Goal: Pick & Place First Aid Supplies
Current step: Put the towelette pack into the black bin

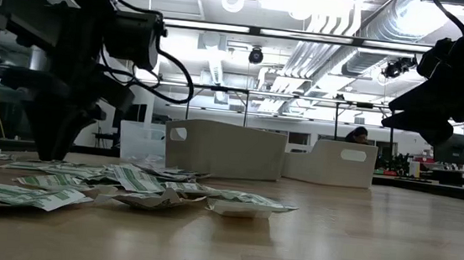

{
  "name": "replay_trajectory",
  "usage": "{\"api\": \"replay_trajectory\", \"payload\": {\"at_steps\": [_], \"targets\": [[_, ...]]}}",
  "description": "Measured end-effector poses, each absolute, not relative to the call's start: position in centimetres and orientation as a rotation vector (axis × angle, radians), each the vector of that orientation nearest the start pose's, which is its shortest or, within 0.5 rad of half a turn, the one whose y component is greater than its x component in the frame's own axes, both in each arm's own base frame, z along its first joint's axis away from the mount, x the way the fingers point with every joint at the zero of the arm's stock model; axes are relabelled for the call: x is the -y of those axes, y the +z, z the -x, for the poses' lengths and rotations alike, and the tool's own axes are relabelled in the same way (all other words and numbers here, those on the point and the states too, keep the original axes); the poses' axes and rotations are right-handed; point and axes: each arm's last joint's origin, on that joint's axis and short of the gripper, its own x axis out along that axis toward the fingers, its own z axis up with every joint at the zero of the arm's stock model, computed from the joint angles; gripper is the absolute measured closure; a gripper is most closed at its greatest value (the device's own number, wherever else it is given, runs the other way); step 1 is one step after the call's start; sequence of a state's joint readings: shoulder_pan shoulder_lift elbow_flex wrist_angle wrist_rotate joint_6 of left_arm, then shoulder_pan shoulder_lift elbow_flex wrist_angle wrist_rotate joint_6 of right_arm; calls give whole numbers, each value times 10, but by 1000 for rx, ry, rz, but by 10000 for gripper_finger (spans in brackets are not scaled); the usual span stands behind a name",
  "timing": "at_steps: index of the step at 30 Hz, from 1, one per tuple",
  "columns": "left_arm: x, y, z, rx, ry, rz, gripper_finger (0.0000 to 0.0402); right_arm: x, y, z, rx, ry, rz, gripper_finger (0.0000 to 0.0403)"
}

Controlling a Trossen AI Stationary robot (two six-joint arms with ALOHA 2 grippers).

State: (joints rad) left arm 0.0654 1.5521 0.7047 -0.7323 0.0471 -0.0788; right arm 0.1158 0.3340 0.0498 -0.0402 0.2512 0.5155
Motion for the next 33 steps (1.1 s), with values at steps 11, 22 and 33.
{"api": "replay_trajectory", "payload": {"at_steps": [11, 22, 33], "targets": [[-13, 124, -220, -1610, 67, 170, 340, -6, 148, -113, -278, -213, -451, 195], [-11, 126, -219, -1602, 55, 224, 396, -6, 148, -113, -277, -213, -451, 195], [-12, 179, -239, -1431, 33, 230, 401, -6, 148, -113, -277, -213, -451, 195]]}}
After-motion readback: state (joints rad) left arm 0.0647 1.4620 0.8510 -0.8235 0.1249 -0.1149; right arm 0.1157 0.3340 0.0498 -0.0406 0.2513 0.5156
